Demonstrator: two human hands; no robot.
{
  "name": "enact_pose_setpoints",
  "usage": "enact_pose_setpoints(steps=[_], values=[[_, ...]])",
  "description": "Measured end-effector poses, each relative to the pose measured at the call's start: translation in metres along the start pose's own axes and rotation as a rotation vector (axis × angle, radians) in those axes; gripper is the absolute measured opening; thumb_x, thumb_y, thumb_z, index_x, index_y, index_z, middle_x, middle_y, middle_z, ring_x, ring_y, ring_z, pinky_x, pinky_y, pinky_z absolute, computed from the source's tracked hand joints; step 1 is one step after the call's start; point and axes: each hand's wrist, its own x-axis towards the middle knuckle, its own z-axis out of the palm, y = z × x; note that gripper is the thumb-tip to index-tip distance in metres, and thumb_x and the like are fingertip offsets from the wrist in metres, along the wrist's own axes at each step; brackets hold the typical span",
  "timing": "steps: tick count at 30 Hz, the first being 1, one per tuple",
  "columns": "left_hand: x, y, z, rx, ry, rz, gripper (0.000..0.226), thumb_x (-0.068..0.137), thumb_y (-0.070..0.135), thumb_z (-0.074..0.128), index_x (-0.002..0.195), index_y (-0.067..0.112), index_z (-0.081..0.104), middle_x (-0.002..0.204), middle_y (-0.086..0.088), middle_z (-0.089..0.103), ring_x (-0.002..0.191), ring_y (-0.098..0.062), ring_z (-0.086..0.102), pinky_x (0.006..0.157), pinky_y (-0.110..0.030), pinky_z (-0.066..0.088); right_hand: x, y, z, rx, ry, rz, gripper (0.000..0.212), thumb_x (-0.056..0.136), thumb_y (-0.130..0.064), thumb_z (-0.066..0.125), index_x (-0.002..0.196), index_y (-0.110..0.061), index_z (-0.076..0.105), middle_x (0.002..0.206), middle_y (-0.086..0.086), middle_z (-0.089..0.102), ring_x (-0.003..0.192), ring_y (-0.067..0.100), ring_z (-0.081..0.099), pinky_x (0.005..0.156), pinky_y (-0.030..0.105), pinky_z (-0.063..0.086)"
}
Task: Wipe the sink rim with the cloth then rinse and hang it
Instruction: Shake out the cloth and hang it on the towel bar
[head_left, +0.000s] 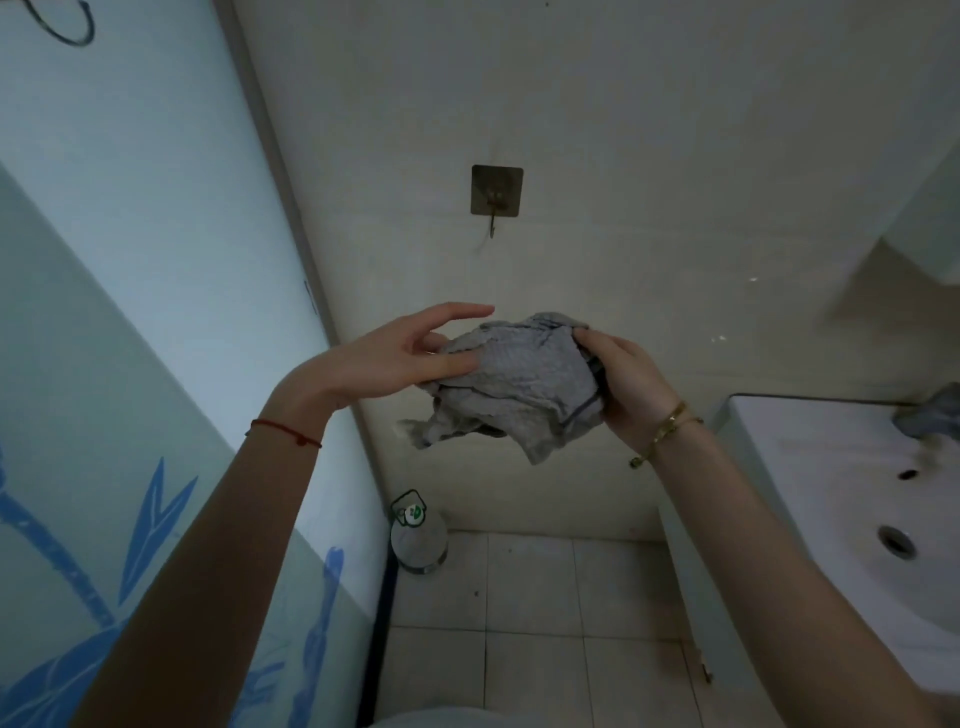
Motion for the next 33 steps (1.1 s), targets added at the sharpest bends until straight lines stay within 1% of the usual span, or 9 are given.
enact_pose_setpoints(steps=[6,9,12,13,17,20,26,30,33], values=[[0.002,-0.012,0.002,-0.006,-0.031,0.060,0.084,0.072,0.010,0.086,0.142,0.035,0.047,0.134,0.008,0.060,0.120,-0.010,0.061,0.100,-0.028,0.052,-0.008,-0.028,-0.011,0.141,-0.365,0.010,0.031,0.086,0.010,0.041,0.114,0.009,0.053,0.103,0.018,0.064,0.095,0.029,0.063,0.081,0.035,0.057],[0.010,-0.008,0.007,0.280,0.127,0.123,0.064,0.077,0.014,0.083,0.134,0.024,0.056,0.119,0.005,0.067,0.110,-0.010,0.064,0.098,-0.029,0.051,-0.009,-0.038,-0.008,0.163,-0.437,-0.006,0.032,0.086,0.015,0.042,0.115,0.011,0.053,0.105,0.020,0.066,0.099,0.031,0.065,0.087,0.036,0.056],[0.014,-0.001,0.009,0.380,0.241,0.215,0.008,0.096,0.030,0.058,0.096,0.030,0.066,0.085,0.007,0.063,0.081,-0.005,0.060,0.080,-0.032,0.050,-0.004,-0.047,-0.005,0.236,-0.378,0.013,0.021,0.089,0.006,0.047,0.106,0.005,0.059,0.097,0.013,0.070,0.089,0.023,0.070,0.081,0.031,0.059],[0.014,0.000,0.008,0.367,0.279,0.204,0.017,0.099,0.029,0.050,0.086,0.034,0.061,0.082,0.005,0.057,0.078,-0.009,0.055,0.077,-0.037,0.047,-0.002,-0.051,-0.004,0.246,-0.343,0.017,0.018,0.091,0.003,0.048,0.103,0.003,0.060,0.095,0.011,0.071,0.086,0.020,0.071,0.079,0.029,0.059],[0.016,0.004,0.004,0.223,0.487,0.145,0.022,0.102,0.021,0.047,0.111,0.022,0.066,0.115,-0.002,0.061,0.105,-0.018,0.058,0.092,-0.030,0.047,0.004,-0.063,0.003,0.128,-0.179,-0.027,0.014,0.092,-0.010,0.057,0.103,-0.002,0.063,0.096,0.009,0.071,0.083,0.019,0.071,0.075,0.031,0.061],[0.014,0.016,-0.002,0.114,0.541,0.297,0.024,0.101,0.013,0.049,0.116,0.016,0.068,0.110,0.004,0.070,0.106,-0.011,0.064,0.093,-0.030,0.053,0.009,-0.077,0.013,0.004,-0.049,-0.076,0.021,0.091,-0.017,0.062,0.107,-0.003,0.063,0.093,0.007,0.070,0.080,0.019,0.069,0.063,0.030,0.061],[0.016,0.042,-0.026,0.070,0.445,0.576,0.023,0.096,0.003,0.055,0.114,0.014,0.064,0.115,0.006,0.067,0.107,-0.010,0.064,0.088,-0.019,0.052,0.014,-0.111,0.028,0.107,0.014,0.028,0.024,0.094,-0.021,0.057,0.110,-0.003,0.055,0.092,0.011,0.064,0.079,0.022,0.064,0.060,0.031,0.060],[0.018,0.063,-0.043,0.152,0.209,0.532,0.022,0.087,0.009,0.071,0.106,0.020,0.069,0.106,0.015,0.069,0.104,-0.006,0.066,0.088,-0.019,0.053,0.008,-0.132,0.039,0.156,-0.080,0.033,0.030,0.094,-0.029,0.057,0.108,-0.003,0.058,0.089,0.010,0.067,0.074,0.021,0.067,0.053,0.027,0.059],[0.019,0.079,-0.046,0.269,0.130,0.437,0.037,0.075,0.032,0.083,0.108,0.027,0.068,0.108,0.015,0.069,0.105,-0.006,0.065,0.084,-0.024,0.057,0.001,-0.145,0.048,0.118,-0.244,0.029,0.025,0.095,-0.027,0.055,0.106,-0.005,0.057,0.095,0.010,0.065,0.084,0.020,0.064,0.072,0.027,0.058]])
